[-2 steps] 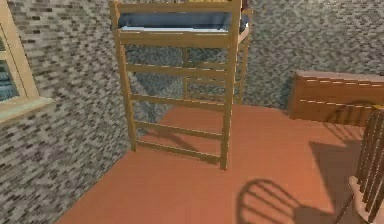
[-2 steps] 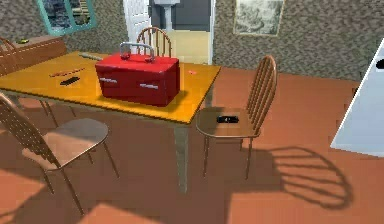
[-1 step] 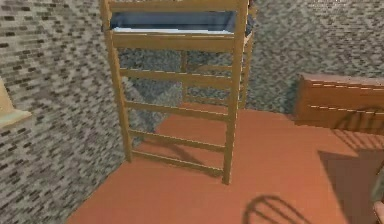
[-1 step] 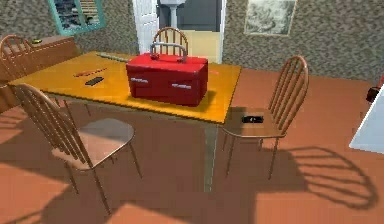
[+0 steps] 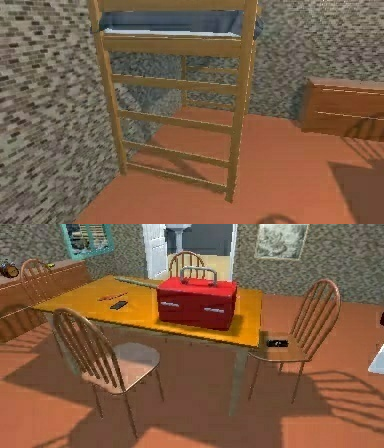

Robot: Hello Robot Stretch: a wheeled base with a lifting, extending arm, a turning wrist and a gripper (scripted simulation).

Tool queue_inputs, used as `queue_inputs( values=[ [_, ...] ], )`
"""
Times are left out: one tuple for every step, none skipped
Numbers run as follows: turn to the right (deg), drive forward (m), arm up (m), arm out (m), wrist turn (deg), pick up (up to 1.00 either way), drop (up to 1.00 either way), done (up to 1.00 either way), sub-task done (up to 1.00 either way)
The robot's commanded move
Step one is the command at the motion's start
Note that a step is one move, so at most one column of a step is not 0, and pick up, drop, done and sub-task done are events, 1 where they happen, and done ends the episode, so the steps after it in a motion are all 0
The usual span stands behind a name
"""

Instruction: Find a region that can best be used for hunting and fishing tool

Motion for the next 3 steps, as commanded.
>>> queue_inputs(
  values=[
    [30.0,0.00,0.00,0.00,0.0,0.00,0.00,0.00,0.00],
    [0.0,0.90,0.00,0.00,0.0,0.00,0.00,0.00,0.00],
    [45.0,0.00,0.00,0.00,0.0,0.00,0.00,0.00,0.00]
  ],
)
